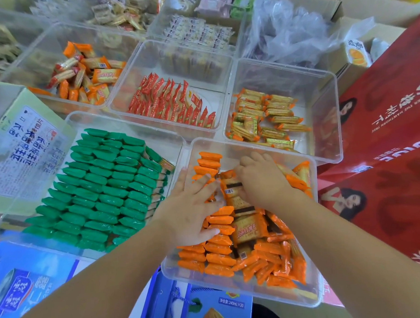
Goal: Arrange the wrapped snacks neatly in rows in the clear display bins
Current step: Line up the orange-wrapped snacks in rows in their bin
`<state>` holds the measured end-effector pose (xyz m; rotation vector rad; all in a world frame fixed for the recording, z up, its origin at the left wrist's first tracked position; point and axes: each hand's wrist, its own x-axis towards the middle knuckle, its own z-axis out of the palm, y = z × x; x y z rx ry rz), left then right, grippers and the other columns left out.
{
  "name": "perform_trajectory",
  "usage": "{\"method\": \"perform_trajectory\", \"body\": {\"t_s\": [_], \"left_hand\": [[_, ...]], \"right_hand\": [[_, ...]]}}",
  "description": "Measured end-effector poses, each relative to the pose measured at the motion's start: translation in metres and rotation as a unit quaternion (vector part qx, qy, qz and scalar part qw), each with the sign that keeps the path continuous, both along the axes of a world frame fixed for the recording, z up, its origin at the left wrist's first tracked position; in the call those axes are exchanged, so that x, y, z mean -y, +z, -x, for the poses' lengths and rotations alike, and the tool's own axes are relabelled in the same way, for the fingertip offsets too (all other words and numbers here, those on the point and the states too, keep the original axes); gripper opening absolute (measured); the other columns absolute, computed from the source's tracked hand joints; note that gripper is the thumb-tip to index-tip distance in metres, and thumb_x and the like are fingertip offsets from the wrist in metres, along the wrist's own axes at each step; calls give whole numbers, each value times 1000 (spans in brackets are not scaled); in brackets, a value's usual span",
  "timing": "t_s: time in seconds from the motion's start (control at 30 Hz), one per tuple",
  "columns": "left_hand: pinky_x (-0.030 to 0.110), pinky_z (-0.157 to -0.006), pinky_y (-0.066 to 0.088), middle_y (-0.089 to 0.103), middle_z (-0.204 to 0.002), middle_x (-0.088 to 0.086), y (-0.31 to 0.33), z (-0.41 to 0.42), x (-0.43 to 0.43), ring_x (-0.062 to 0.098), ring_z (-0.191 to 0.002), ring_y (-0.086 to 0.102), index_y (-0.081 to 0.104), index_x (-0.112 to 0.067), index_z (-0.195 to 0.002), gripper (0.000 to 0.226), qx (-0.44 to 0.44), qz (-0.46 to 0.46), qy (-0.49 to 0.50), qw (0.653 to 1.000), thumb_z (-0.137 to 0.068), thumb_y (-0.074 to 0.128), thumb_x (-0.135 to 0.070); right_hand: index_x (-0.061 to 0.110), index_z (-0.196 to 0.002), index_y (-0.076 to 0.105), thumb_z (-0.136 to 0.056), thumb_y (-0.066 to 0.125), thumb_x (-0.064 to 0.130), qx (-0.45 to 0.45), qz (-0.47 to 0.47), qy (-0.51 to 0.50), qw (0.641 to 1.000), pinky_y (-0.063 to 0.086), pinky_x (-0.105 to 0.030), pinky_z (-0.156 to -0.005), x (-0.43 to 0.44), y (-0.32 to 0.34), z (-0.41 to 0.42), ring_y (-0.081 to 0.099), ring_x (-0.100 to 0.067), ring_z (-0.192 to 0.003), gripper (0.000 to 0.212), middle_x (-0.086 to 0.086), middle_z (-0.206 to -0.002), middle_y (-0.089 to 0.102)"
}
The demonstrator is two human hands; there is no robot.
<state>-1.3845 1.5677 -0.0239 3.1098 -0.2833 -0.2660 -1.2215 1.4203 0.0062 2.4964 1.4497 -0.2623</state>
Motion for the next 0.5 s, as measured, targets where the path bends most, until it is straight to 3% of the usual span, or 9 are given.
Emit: {"method": "perform_trajectory", "body": {"t_s": [0.17,0.33,0.43,0.5], "left_hand": [[64,-115,-19,14,-168,1,1,-2,-2,32,-154,4,39,-46,-147,65,-17,-26,-21,999,-92,28,-77],[66,-116,-13,10,-168,1,0,-2,-2,32,-154,3,33,-49,-150,60,-19,-32,-22,999,-96,23,-73],[65,-116,-15,10,-169,2,0,-1,-1,33,-154,6,32,-50,-150,57,-9,-31,-15,999,-98,24,-69],[64,-118,-13,16,-167,3,1,-1,-1,32,-153,11,33,-50,-150,55,-3,-24,-11,1000,-99,26,-68]], "right_hand": [[34,-124,58,-91,54,28,-16,15,26,999,30,-42,-91,14,5,7,43,-28,-114,34,0,-115,55],[28,-117,63,-92,55,28,-35,-59,28,997,34,-38,-95,19,6,16,52,-23,-110,27,6,-108,62],[27,-119,68,-91,59,28,-130,-101,11,986,42,-33,-76,14,10,20,59,-24,-99,30,1,-106,60],[28,-120,69,-91,62,26,-186,-101,14,977,39,-30,-65,9,12,21,60,-25,-95,30,-1,-109,59]]}}
